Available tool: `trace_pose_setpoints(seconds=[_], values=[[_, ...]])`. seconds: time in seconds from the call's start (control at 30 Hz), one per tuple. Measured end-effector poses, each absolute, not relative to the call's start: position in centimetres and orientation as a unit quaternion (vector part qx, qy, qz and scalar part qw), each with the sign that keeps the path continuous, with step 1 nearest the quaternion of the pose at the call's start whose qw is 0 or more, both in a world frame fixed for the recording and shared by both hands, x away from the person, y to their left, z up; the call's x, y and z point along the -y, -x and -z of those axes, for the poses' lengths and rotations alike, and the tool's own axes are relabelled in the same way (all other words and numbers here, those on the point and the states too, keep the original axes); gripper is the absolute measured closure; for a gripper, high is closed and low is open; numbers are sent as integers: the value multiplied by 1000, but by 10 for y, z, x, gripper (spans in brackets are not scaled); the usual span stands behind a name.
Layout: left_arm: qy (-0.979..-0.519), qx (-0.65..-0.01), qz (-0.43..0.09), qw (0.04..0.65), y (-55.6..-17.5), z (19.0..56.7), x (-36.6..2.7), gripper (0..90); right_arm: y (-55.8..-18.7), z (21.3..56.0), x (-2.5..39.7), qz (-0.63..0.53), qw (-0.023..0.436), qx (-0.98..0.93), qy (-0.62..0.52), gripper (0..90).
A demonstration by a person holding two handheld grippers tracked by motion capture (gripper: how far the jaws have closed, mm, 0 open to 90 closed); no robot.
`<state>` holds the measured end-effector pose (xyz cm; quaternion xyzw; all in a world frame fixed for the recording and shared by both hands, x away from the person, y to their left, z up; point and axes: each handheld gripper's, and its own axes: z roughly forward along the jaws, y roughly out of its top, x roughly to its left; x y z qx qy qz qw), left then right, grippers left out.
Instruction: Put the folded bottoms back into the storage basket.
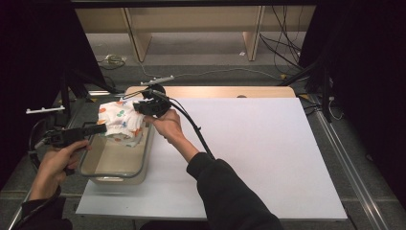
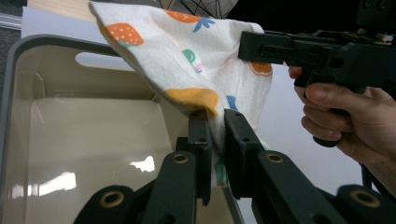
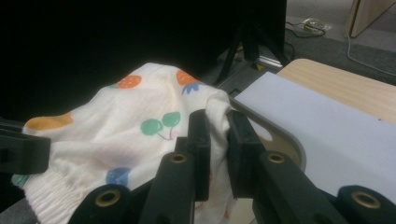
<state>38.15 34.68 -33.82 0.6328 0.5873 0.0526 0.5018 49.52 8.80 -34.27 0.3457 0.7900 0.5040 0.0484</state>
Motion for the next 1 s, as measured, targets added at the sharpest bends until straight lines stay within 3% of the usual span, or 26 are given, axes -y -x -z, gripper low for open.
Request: trace_pose_setpoints(seconds=[1.0], values=[[-641,-612,-38,462,-386,362,-354,818,-493,373,-99,-483,34,-801,-353,817]])
